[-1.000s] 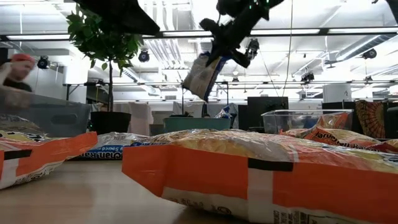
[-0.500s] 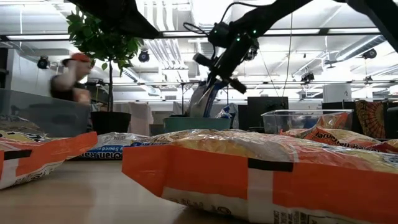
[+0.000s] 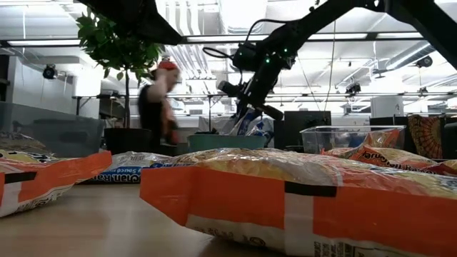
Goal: Sort Maruchan noodles
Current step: Put the top blue noodle pack into the green bin, then put the top orange noodle pack into the transparent bin
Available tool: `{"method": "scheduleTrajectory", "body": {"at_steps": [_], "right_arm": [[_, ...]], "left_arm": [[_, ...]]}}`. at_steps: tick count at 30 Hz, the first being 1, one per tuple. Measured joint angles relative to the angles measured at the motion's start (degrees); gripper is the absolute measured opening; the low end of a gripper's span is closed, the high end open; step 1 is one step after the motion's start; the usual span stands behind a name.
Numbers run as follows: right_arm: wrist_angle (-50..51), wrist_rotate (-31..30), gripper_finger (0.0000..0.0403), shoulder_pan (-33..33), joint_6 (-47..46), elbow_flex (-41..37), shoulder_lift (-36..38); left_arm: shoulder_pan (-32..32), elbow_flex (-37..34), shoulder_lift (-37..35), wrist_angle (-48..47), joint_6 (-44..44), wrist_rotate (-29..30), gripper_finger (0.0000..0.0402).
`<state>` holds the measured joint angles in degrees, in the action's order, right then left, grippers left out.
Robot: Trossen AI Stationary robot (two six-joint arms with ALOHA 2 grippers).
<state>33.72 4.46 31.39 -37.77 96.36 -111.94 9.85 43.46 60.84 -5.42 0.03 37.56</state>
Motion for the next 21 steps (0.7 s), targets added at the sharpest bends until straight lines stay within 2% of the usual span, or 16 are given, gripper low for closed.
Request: {"method": "scheduleTrajectory", "body": {"at_steps": [14,21], "right_arm": [[0.7,0.0,0.0131,1.2,3.3,0.0,0.7],[3.1,0.0,0.0158,3.5,6.0,0.0,5.2]], "left_arm": [[0.1,0.0,0.0,-1.4,-0.3,0.0,0.0155],[0.2,0.0,0.0,-2.6,-0.6,-0.1,0.0155]]}}
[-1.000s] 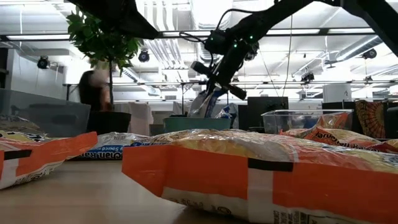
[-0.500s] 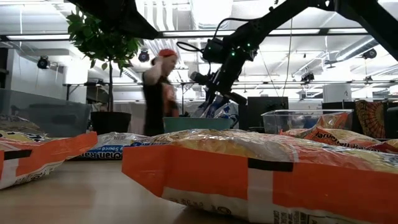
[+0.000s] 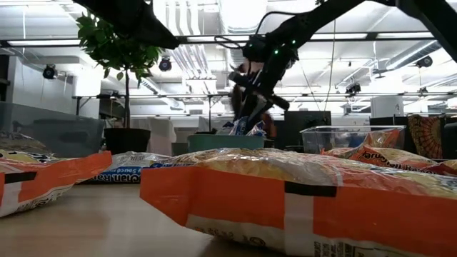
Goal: Sort Maruchan noodles
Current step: Put the top orange noodle pack into the transparent bin
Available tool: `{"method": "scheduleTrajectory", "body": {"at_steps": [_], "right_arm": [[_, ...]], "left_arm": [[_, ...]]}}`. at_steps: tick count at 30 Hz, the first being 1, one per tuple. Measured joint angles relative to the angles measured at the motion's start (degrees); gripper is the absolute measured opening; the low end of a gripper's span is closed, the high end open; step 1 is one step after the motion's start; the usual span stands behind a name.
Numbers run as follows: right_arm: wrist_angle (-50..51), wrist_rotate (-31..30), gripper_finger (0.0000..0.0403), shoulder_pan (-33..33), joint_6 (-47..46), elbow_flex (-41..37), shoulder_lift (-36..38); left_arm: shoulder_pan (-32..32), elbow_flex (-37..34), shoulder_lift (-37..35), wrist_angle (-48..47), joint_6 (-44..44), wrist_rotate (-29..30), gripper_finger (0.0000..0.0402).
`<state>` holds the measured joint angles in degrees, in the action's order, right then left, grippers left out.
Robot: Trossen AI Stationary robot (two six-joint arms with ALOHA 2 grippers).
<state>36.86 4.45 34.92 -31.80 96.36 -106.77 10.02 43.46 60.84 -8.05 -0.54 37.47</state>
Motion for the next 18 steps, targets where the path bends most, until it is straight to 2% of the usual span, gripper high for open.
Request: {"method": "scheduleTrajectory", "body": {"at_steps": [8,13,18], "right_arm": [[9.2,0.9,0.0154,-1.2,2.9,0.0,6.4],[17.8,1.1,0.0148,-6.4,6.5,0.0,8.9],[28.3,1.1,0.0146,-14.0,17.4,-0.4,9.2]], "left_arm": [[0.0,0.0,0.2,-0.2,0.0,-0.1,0.0155],[0.0,0.0,0.4,-1.0,0.0,-0.5,0.0155],[0.1,0.0,0.4,-1.4,-0.4,-1.2,0.0155]]}}
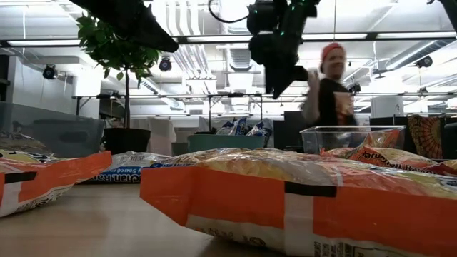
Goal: Sort Maruchan noodles
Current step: Put the top orange noodle pack into the transparent bin
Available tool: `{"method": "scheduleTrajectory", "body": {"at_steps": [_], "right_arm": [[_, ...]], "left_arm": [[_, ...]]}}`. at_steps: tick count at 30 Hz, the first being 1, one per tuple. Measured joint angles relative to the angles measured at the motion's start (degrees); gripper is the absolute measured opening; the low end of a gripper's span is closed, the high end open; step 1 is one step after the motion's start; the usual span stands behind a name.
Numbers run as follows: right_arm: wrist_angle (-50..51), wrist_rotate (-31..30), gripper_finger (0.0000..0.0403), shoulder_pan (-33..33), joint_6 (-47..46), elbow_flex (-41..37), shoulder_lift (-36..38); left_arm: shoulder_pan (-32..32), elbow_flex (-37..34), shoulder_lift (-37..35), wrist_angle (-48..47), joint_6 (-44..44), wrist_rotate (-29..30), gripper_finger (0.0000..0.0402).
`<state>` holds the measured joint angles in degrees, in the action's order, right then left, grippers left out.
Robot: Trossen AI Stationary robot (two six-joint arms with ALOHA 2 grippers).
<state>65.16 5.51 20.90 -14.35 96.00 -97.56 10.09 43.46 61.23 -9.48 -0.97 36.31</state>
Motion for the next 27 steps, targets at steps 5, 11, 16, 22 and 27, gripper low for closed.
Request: {"method": "scheduleTrajectory", "body": {"at_steps": [5,11,16,22,27], "right_arm": [[2.9,0.1,0.0144,-8.0,8.0,-4.6,0.0],[3.8,1.7,0.0135,-14.8,4.6,-13.2,0.9],[4.1,5.2,0.0132,-19.5,3.4,-21.5,5.4],[-3.2,2.1,0.0126,-23.3,-1.6,-33.6,13.8],[-17.7,0.7,0.0108,-24.4,-7.3,-45.2,18.7]], "left_arm": [[0.0,0.0,0.0,0.0,0.0,0.0,0.0155],[0.0,0.0,0.0,0.0,-0.2,0.0,0.0155],[0.0,0.0,0.0,0.0,-0.4,-0.1,0.0155],[0.0,0.0,0.0,0.0,-0.4,-0.1,0.0155],[0.0,0.0,0.0,0.0,-0.4,0.0,0.0155]]}}
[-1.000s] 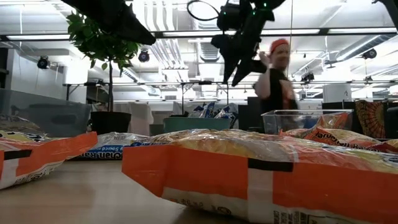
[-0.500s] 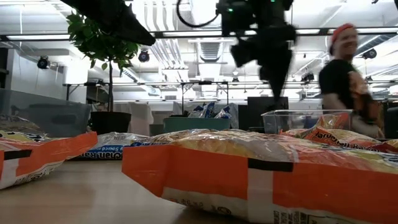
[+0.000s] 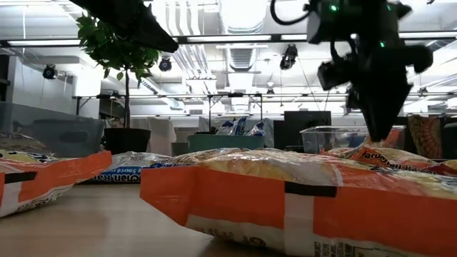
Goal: Sort Maruchan noodles
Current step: Put the top orange noodle pack into the transparent bin
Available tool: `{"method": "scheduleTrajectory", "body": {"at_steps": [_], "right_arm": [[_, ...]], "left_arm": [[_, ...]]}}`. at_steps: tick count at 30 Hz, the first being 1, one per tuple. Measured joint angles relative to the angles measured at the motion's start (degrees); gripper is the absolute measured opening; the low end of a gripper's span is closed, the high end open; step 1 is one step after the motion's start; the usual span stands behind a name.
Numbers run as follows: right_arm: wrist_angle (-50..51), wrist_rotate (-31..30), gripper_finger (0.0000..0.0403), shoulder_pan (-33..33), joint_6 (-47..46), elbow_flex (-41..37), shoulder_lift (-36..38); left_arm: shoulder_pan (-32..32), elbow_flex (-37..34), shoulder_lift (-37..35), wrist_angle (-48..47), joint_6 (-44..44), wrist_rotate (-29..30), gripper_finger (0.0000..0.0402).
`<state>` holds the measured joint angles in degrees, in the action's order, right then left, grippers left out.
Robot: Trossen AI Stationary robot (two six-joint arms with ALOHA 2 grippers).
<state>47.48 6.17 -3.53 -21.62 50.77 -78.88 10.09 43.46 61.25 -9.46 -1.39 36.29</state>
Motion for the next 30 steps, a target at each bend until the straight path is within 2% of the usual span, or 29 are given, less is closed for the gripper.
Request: {"method": "scheduleTrajectory", "body": {"at_steps": [5,7,10,14,20,25,30], "right_arm": [[-18.8,-0.3,0.0074,0.0,-4.7,-7.1,0.2],[-27.2,-3.8,0.0061,0.1,-6.3,-7.6,-0.5],[-33.4,-9.8,0.0046,0.6,-7.7,-6.3,-1.1],[-28.9,-10.4,0.0039,1.2,-7.7,-2.2,-0.5],[-17.5,-10.3,0.0038,0.9,-12.2,1.1,2.6],[-16.4,-10.2,0.0038,-1.2,-16.7,-3.1,7.3],[-16.6,-10.3,0.0038,-2.2,-22.3,-9.3,12.4]], "left_arm": [[0.0,0.0,0.0,0.0,-0.2,0.0,0.0155],[0.0,0.0,0.0,0.1,-0.6,0.0,0.0155],[0.0,0.0,0.0,1.1,-0.6,0.1,0.0155],[0.0,0.0,0.8,2.8,-1.3,-0.9,0.0155],[0.0,0.0,6.4,9.0,-1.3,-10.3,0.0155],[-0.1,1.2,14.1,14.3,0.3,-12.3,0.0148],[-0.2,7.7,23.1,14.6,2.7,-13.6,0.0127]]}}
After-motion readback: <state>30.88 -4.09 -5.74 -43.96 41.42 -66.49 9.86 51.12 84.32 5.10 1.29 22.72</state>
